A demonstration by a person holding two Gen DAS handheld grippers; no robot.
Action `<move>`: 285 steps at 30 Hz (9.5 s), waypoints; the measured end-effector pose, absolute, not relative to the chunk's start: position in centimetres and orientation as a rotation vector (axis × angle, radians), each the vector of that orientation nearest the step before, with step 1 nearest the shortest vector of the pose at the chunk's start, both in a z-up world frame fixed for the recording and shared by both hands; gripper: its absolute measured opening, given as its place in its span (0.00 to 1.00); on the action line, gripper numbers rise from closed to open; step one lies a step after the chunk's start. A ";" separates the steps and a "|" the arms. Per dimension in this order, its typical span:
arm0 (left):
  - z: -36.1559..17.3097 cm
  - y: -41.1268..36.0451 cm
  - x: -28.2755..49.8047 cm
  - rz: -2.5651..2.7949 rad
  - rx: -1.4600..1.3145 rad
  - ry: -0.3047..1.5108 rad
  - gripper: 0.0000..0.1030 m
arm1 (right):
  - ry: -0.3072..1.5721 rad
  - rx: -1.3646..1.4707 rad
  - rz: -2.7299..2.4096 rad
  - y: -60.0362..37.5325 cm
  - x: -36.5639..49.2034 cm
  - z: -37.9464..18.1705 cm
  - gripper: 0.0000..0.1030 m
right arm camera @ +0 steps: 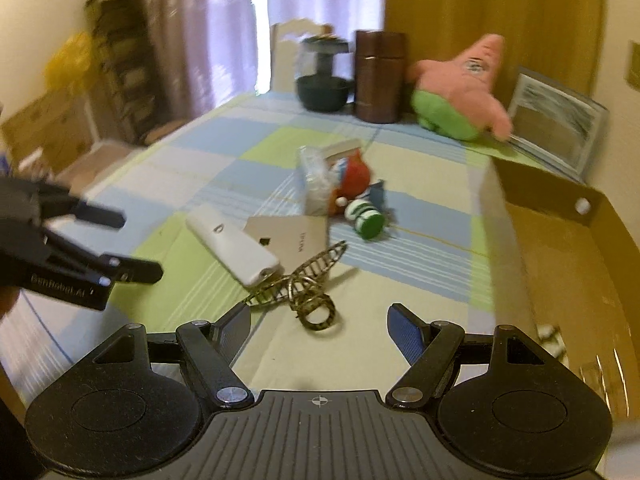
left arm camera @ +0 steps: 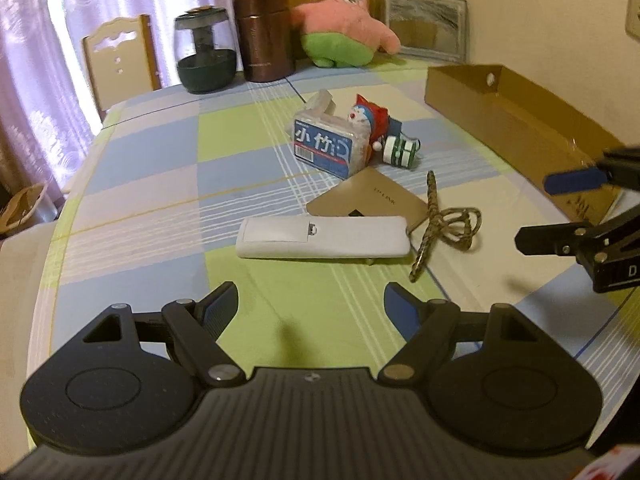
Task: Organize rigid objects
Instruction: 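Move the right gripper to the gold spiral clip and grasp it, then grasp the white device with the left gripper while the right gripper lifts the gold clip, then carry the white device and gold clip over the cardboard tray, then open the left gripper to drop the white remote while the right gripper releases the gold clip, then withdraw both open grippers from the tray toward the remaining objects, then lower the right gripper onto the gold TP-LINK plate and close on it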
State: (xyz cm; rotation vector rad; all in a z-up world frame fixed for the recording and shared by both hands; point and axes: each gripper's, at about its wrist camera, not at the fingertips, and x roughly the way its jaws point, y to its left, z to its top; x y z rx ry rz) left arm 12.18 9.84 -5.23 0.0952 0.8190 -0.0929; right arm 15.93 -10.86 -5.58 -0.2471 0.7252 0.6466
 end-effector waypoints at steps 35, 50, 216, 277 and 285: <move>-8.6 9.9 20.5 -0.637 0.705 0.824 0.71 | 0.818 -0.705 0.888 -3.9 21.9 -10.2 0.26; -8.8 9.9 25.2 -0.830 0.725 0.977 0.56 | 0.828 -0.633 0.867 -5.4 20.2 -9.4 0.26; -0.6 -11.4 28.9 -0.358 -0.012 0.870 0.48 | 0.773 0.067 0.185 -34.4 29.6 -0.8 0.51; 0.3 11.3 12.9 -0.064 0.065 0.791 0.83 | 0.755 -0.097 0.558 -13.2 16.0 -1.0 0.76; -1.2 12.5 13.9 -0.070 0.079 0.806 0.83 | 0.759 -0.103 0.581 -10.9 17.0 -2.5 0.76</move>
